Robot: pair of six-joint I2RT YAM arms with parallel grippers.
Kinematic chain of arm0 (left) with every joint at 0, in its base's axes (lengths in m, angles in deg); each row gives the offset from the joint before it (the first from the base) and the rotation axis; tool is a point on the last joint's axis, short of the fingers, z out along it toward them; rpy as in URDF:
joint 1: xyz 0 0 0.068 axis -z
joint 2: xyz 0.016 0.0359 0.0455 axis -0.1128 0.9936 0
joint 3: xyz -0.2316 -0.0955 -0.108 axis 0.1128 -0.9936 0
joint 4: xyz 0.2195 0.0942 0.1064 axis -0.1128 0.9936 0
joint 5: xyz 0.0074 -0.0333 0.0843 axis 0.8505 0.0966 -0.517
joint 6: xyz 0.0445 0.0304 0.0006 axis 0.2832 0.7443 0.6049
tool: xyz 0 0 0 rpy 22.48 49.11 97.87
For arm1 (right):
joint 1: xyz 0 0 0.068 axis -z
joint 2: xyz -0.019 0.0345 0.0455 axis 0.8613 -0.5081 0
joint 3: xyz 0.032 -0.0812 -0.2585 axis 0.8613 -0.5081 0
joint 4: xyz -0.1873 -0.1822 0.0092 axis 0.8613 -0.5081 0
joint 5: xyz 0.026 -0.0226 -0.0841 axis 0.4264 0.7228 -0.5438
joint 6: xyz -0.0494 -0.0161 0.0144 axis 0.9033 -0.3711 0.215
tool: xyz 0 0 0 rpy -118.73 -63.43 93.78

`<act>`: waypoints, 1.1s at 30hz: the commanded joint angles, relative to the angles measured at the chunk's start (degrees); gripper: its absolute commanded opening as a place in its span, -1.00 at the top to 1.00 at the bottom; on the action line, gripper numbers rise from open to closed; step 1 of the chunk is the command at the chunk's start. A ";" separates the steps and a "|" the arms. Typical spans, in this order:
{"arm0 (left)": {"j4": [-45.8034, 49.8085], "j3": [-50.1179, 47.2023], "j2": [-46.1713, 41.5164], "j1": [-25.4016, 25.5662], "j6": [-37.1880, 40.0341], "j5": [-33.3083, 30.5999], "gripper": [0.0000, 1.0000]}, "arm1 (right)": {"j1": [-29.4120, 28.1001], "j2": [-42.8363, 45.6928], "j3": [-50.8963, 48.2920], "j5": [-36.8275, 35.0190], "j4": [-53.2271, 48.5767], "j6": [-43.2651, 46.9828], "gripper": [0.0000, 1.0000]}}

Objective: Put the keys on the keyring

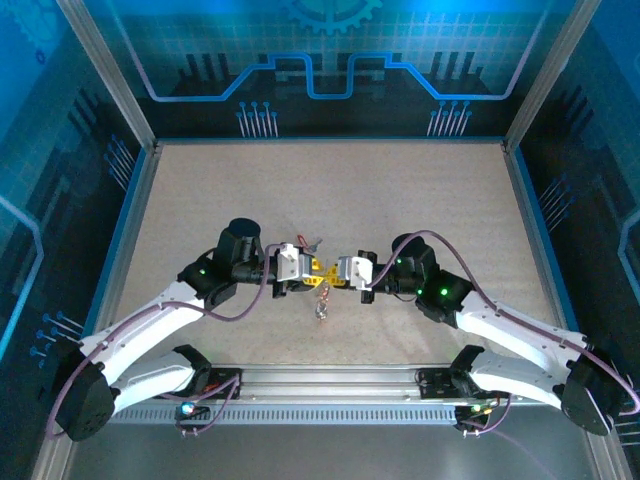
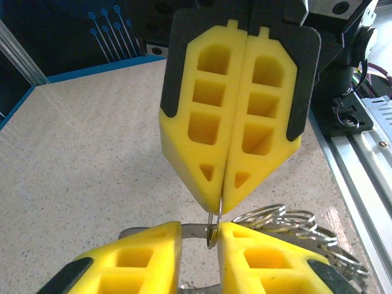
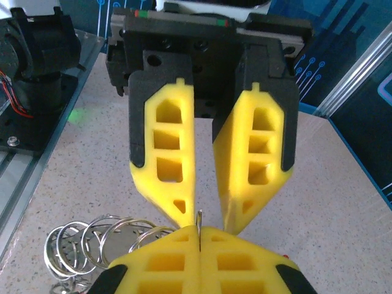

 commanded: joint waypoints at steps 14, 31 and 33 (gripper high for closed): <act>4.81 1.02 -2.43 0.74 5.33 -2.56 1.00 | -1.01 1.02 -0.18 -2.97 -3.16 1.48 0.33; 10.37 1.93 -3.55 2.87 11.38 -6.33 1.00 | -3.57 -1.97 1.51 -5.71 -6.05 3.99 0.28; 10.58 1.98 -3.47 2.86 11.54 -6.25 1.00 | -3.87 -2.10 1.31 -5.73 -5.04 3.83 0.28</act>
